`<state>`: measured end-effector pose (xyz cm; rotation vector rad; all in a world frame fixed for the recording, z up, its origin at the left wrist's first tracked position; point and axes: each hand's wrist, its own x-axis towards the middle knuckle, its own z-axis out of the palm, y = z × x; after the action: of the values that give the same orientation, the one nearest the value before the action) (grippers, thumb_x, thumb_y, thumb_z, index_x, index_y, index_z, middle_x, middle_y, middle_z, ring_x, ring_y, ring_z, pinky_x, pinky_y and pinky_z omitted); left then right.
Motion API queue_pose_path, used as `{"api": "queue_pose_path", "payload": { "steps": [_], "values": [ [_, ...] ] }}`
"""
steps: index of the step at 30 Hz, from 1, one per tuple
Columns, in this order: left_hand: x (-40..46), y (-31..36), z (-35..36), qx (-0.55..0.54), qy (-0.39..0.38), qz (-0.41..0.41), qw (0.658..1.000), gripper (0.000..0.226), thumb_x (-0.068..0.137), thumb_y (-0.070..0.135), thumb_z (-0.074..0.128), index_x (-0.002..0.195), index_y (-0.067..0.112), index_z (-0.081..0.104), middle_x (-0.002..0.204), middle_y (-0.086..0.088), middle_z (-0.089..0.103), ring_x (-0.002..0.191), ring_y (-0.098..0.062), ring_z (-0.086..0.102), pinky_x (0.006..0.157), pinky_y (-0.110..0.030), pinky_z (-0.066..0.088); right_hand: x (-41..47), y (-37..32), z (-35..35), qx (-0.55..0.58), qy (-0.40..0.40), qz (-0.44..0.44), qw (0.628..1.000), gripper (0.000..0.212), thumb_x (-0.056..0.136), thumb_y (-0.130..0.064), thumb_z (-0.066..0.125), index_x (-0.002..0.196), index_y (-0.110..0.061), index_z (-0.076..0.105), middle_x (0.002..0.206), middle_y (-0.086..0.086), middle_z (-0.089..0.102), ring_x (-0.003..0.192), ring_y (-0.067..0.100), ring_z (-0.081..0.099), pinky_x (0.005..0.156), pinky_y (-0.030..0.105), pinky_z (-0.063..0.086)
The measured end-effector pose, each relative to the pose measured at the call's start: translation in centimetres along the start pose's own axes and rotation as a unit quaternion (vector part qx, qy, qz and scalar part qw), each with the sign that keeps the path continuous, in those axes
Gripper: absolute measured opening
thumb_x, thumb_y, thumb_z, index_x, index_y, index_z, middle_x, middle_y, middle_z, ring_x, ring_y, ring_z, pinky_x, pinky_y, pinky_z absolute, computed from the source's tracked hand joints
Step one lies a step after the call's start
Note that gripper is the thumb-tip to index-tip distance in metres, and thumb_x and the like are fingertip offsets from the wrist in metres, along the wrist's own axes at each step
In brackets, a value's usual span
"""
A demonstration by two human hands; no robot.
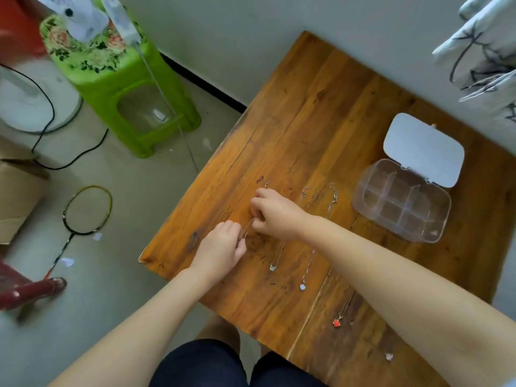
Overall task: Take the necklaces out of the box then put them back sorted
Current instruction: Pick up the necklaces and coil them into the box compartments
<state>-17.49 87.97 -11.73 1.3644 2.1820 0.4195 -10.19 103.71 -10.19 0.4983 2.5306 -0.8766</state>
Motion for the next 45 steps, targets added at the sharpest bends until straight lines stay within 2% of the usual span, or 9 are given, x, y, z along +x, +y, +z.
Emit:
{"api": "queue_pose_path", "payload": {
  "steps": [3,5,9,16,22,24,37,40,45],
  "values": [
    [1.1,1.5,-2.3,-0.079,0.013,-0.001,0.997,0.013,0.085,0.012,0.058,0.076,0.010,0.049,0.068,-0.003,0.055,0.060,-0.018,0.051,0.054,-0.026,0.041,-3.0,1.0,-2.1,0.334,0.013,0.094,0.938,0.006,0.082,-0.014,0.055,0.077,-0.012,0.051,0.102,0.000,0.072,0.095,0.017,0.064,0.076,0.034,0.047],
    [2.3,3.1,-3.3,-0.099,0.022,0.024,0.995,0.012,0.085,0.010,0.059,0.078,0.010,0.049,0.068,-0.003,0.056,0.061,-0.019,0.052,0.054,-0.027,0.041,-5.4,2.1,-3.0,0.418,0.022,0.117,0.901,0.007,0.083,-0.011,0.051,0.078,-0.014,0.049,0.083,-0.003,0.075,0.080,0.012,0.066,0.075,0.034,0.048],
    [5.6,6.8,-4.0,-0.113,0.016,0.065,0.991,0.010,0.086,0.009,0.059,0.082,0.010,0.050,0.073,-0.004,0.059,0.066,-0.020,0.056,0.060,-0.032,0.051,-10.5,5.2,-3.9,0.505,0.060,0.123,0.852,0.008,0.095,-0.010,0.050,0.096,-0.013,0.057,0.071,-0.004,0.066,0.067,0.008,0.062,0.078,0.026,0.053],
    [11.1,13.9,-0.2,-0.084,0.002,0.161,0.983,0.012,0.087,0.008,0.055,0.099,0.009,0.057,0.081,-0.005,0.064,0.069,-0.025,0.056,0.065,-0.035,0.048,-18.9,12.4,-6.9,0.407,0.168,0.252,0.862,0.020,0.097,-0.022,0.048,0.092,-0.018,0.066,0.080,-0.005,0.066,0.070,0.004,0.063,0.062,0.009,0.050],
    [16.7,19.7,4.0,-0.087,0.043,0.128,0.987,0.012,0.087,0.015,0.054,0.091,0.010,0.064,0.082,-0.010,0.067,0.081,-0.026,0.056,0.067,-0.037,0.047,-15.8,16.9,-9.6,0.576,0.323,0.260,0.705,0.019,0.098,-0.017,0.047,0.106,-0.003,0.058,0.113,0.008,0.066,0.103,0.016,0.067,0.094,0.032,0.053],
    [18.2,21.0,5.0,-0.091,0.060,0.110,0.988,0.014,0.087,0.016,0.053,0.091,0.010,0.065,0.084,-0.010,0.068,0.083,-0.025,0.053,0.066,-0.036,0.045,-13.9,17.5,-9.8,0.596,0.331,0.255,0.686,0.017,0.098,-0.012,0.043,0.101,-0.003,0.057,0.113,0.012,0.064,0.105,0.021,0.065,0.094,0.034,0.051],
    [19.3,19.9,6.7,0.029,0.074,0.208,0.975,0.014,0.088,0.015,0.055,0.099,0.010,0.063,0.090,-0.012,0.056,0.084,-0.028,0.050,0.055,-0.031,0.035,-12.6,19.3,-8.2,0.492,0.320,0.357,0.727,0.029,0.099,-0.012,0.044,0.122,0.001,0.057,0.117,0.015,0.066,0.100,0.021,0.069,0.076,0.021,0.056],
    [16.7,17.1,4.9,-0.058,0.068,0.147,0.985,0.017,0.089,0.018,0.053,0.104,0.011,0.059,0.093,-0.008,0.057,0.088,-0.021,0.051,0.063,-0.034,0.043,-12.9,17.8,-8.6,0.501,0.319,0.339,0.729,0.028,0.100,-0.009,0.038,0.115,0.002,0.058,0.112,0.016,0.067,0.090,0.018,0.070,0.072,0.019,0.057],
    [8.1,8.8,2.7,-0.082,0.016,0.005,0.997,0.008,0.090,0.016,0.053,0.094,0.014,0.059,0.091,-0.004,0.060,0.085,-0.019,0.052,0.069,-0.032,0.042,-11.1,11.8,-6.2,0.406,0.251,0.275,0.835,0.024,0.096,-0.007,0.040,0.103,-0.006,0.062,0.095,0.010,0.069,0.068,0.008,0.067,0.056,0.016,0.056]
  ]
}}
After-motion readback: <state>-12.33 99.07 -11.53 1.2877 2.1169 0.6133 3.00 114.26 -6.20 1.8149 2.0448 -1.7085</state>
